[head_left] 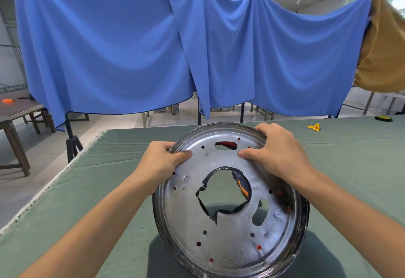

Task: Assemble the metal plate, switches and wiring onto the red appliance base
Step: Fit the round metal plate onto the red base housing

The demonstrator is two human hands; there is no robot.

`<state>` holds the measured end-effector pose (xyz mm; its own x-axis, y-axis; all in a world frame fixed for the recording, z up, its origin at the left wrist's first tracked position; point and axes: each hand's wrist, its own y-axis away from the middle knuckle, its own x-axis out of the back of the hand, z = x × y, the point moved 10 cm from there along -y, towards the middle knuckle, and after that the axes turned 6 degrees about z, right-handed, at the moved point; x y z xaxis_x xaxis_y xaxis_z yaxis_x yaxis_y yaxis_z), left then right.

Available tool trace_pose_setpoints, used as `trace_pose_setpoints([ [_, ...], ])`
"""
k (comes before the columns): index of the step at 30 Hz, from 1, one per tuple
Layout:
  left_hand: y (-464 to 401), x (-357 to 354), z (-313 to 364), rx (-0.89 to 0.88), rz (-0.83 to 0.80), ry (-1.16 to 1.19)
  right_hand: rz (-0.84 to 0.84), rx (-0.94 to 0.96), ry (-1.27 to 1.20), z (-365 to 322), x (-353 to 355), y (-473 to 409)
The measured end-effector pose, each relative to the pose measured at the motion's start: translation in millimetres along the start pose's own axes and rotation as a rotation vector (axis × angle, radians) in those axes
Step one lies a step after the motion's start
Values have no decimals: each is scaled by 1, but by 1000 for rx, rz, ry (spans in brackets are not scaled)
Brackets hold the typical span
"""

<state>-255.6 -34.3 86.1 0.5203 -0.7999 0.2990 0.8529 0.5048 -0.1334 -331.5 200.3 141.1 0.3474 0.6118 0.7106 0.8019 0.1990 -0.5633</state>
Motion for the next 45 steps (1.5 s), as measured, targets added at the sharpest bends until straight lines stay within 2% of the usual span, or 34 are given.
trace_pose_setpoints([
  [12, -3, -1, -2, -34, 15, -74, 22, 19, 53, 1, -2, -3],
  [17, -6, 2, -6, 33, -34, -6, 26, 21, 57, 0, -3, -4],
  [21, -7, 6, -6, 51, -16, -73, 13, 7, 52, 6, -5, -4],
  [24, -4, 3, -6, 81, -74, -54, -8, -11, 22, 11, -7, -4],
  [28, -3, 9, -4, 42, -41, -2, -56, -43, -75, 17, -12, -4],
  [35, 0, 10, 6, -134, -25, -22, -79, -63, -193, 28, -14, -1],
  [45, 8, 9, 17, -215, -20, -75, -62, -57, -271, 30, -11, 3],
])
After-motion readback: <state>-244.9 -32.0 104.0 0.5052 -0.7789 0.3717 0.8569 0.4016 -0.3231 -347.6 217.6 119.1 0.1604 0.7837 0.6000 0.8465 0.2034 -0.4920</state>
